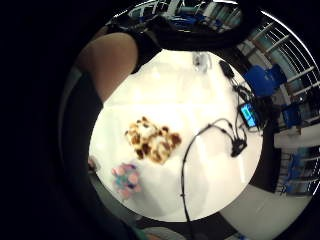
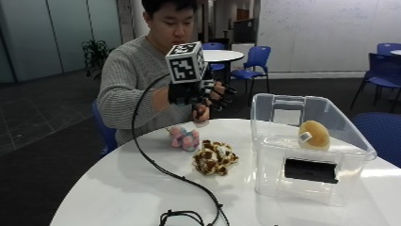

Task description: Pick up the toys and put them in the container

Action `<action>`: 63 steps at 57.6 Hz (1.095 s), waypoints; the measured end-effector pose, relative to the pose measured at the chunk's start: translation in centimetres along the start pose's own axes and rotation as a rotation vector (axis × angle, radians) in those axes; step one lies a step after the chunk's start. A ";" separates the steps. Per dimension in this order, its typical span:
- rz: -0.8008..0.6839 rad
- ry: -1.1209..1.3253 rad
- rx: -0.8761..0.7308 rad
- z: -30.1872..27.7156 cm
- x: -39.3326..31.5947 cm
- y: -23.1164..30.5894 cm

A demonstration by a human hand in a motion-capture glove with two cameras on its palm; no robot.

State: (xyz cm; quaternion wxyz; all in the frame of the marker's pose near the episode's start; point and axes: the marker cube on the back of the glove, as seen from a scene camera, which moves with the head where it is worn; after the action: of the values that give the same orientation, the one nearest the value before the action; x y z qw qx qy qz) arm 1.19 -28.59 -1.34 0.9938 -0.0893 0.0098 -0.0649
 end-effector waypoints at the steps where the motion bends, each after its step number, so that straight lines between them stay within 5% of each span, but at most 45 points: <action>1: 0.001 -0.001 0.000 0.0 0.2 0.5; 18: 0.024 0.005 -0.024 3.6 2.2 2.4; 33: 0.130 0.120 -0.274 17.6 5.8 1.4; 63: 0.046 0.170 -0.057 19.5 5.9 -1.6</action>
State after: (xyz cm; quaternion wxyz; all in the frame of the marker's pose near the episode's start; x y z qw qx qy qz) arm 7.39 -27.49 18.06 0.9877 -0.1115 0.0981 -0.0492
